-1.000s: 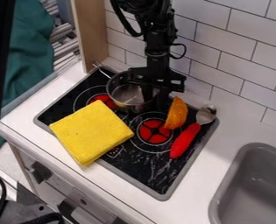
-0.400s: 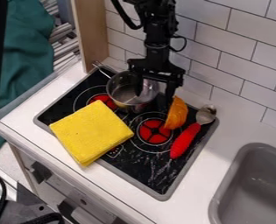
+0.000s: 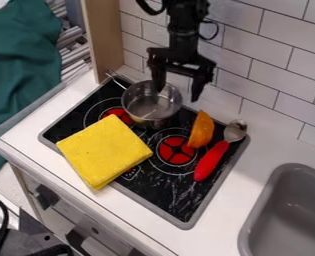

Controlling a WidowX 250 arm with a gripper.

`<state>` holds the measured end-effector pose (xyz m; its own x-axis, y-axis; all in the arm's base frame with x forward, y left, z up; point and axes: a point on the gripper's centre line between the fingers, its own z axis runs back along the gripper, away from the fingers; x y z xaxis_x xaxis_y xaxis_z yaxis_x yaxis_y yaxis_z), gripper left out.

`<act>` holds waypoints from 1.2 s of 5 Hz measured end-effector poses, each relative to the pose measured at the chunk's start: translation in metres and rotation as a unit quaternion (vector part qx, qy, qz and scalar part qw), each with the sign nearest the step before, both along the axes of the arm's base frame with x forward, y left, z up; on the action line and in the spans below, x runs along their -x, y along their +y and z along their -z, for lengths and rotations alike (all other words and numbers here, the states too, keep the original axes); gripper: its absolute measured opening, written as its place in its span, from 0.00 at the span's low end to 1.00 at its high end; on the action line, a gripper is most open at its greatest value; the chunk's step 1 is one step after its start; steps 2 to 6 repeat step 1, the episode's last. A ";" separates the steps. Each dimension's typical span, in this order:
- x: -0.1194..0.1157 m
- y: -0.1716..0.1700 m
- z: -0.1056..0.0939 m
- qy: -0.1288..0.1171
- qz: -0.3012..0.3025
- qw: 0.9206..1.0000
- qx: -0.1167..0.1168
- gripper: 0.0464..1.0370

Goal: Put the silver pan on the top left of the stove

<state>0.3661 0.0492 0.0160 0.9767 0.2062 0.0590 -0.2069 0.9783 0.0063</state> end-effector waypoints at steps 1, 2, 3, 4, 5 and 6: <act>0.003 -0.005 -0.009 -0.005 0.009 1.000 0.008 0.96; 0.003 -0.005 -0.009 -0.005 0.009 1.000 0.008 0.96; 0.003 -0.005 -0.009 -0.005 0.009 1.000 0.008 0.96; 0.003 -0.005 -0.009 -0.005 0.009 1.000 0.008 0.96; 0.003 -0.005 -0.009 -0.005 0.009 1.000 0.008 0.96; 0.003 -0.005 -0.009 -0.005 0.009 1.000 0.008 0.96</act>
